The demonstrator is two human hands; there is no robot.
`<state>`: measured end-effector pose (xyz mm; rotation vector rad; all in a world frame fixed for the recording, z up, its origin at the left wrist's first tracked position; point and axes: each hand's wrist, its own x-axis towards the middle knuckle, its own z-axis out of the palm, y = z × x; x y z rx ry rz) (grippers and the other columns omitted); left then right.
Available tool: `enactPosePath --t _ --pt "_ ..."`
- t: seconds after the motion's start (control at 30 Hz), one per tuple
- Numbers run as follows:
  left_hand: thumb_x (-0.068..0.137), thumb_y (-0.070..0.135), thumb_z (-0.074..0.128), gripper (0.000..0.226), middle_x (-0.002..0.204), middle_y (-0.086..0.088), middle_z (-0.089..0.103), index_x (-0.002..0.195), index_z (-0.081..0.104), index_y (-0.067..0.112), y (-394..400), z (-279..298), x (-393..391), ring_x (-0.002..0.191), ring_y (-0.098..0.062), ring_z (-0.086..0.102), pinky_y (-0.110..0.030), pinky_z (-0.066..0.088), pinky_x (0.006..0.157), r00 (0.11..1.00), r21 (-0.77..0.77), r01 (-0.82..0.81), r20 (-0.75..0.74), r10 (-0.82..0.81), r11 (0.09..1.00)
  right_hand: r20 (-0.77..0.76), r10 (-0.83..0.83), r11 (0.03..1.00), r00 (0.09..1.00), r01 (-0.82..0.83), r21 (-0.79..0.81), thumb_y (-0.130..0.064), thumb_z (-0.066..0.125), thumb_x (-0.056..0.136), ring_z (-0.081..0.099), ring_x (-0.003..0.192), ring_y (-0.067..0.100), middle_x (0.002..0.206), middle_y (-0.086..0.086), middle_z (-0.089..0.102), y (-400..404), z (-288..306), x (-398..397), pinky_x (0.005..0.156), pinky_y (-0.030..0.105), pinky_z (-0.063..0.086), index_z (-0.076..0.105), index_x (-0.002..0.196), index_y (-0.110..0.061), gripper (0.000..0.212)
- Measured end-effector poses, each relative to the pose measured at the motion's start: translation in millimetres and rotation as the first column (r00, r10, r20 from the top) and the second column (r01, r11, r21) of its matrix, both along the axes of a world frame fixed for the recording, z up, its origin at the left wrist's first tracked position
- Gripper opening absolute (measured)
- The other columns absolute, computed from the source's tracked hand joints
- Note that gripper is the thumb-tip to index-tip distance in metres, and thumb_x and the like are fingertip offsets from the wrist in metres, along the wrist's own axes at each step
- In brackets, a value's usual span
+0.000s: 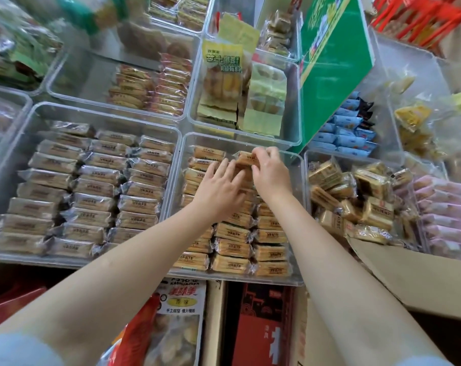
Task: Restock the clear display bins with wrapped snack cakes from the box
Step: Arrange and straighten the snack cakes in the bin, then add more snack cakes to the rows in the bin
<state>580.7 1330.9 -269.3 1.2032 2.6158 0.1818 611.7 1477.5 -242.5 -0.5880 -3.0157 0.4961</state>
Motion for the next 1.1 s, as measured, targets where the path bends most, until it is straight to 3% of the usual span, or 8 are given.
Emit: enactPosePath --t 0.23,0.4,0.57,0.73,0.83,0.97,1.1 --pt "0.104 0.056 0.021 0.069 0.168 -0.005 -0.01 0.162 0.004 0.02 -37 -11 32 0.153 -0.024 -0.021 -0.046 -0.009 0.125 0.997 0.017 -0.039 0.064 0.037 0.999 0.01 0.02 0.999 1.0 -0.02 -0.035 -0.029 0.043 0.104 0.043 0.129 0.029 0.148 0.013 0.03 -17 -20 0 0.101 0.043 0.046 0.044 0.149 -0.018 0.046" --pt "0.106 0.051 0.027 0.066 0.17 -0.004 -0.001 0.161 0.012 0.019 -29 -7 23 0.155 -0.023 -0.012 -0.045 -0.005 0.126 0.992 0.074 -0.09 0.093 0.083 0.993 0.101 -0.161 0.966 0.982 0.178 -0.189 -0.038 0.038 0.105 0.052 0.122 0.033 0.148 0.011 0.026 -17 -32 -3 0.102 0.048 0.047 0.045 0.149 -0.028 0.046" --pt "0.104 0.05 0.028 0.067 0.17 -0.007 0.001 0.162 0.01 0.02 -19 -12 -5 0.156 -0.028 -0.008 -0.048 -0.001 0.125 0.988 0.03 -0.122 0.104 0.119 0.992 0.117 -0.066 0.976 0.991 0.089 -0.201 -0.036 0.039 0.105 0.052 0.117 0.028 0.14 0.008 0.03 -17 -31 -4 0.1 0.041 0.046 0.044 0.15 -0.029 0.046" --pt "0.104 0.052 0.02 0.068 0.169 -0.007 0.008 0.161 0.009 0.018 -24 -17 9 0.156 -0.026 -0.002 -0.049 -0.002 0.125 0.995 0.024 -0.086 0.055 0.085 0.996 0.043 0.029 0.995 0.999 -0.024 -0.095 -0.028 0.041 0.105 0.05 0.117 0.032 0.14 0.013 0.033 -16 -41 10 0.097 0.045 0.049 0.044 0.149 -0.036 0.045" --pt "0.103 0.055 0.015 0.071 0.169 -0.008 0.002 0.161 0.003 0.017 -29 -20 24 0.156 -0.024 -0.007 -0.048 -0.007 0.125 0.997 0.0 -0.063 0.045 0.063 0.998 0.021 0.065 0.998 0.998 -0.065 0.0 -0.028 0.041 0.105 0.047 0.123 0.033 0.144 0.015 0.034 -22 -42 14 0.1 0.048 0.047 0.041 0.15 -0.037 0.046" --pt "0.096 0.058 -0.001 0.076 0.169 -0.008 -0.01 0.161 -0.006 0.017 -27 -26 26 0.154 -0.023 -0.019 -0.048 -0.012 0.124 0.997 -0.026 -0.068 0.038 0.069 0.997 0.135 0.03 0.996 0.99 -0.04 0.076 -0.035 0.033 0.106 0.04 0.132 0.03 0.149 0.014 0.032 -23 -41 10 0.106 0.049 0.036 0.031 0.154 -0.042 0.048" --pt "0.102 0.058 0.006 0.073 0.167 -0.009 -0.016 0.16 -0.011 0.017 -24 -18 23 0.152 -0.024 -0.023 -0.049 -0.01 0.124 0.998 -0.091 -0.046 0.047 0.051 0.995 0.281 0.045 0.978 0.959 -0.099 0.183 -0.037 0.028 0.107 0.038 0.134 0.032 0.151 0.016 0.031 -24 -26 6 0.106 0.05 0.033 0.021 0.156 -0.042 0.051"
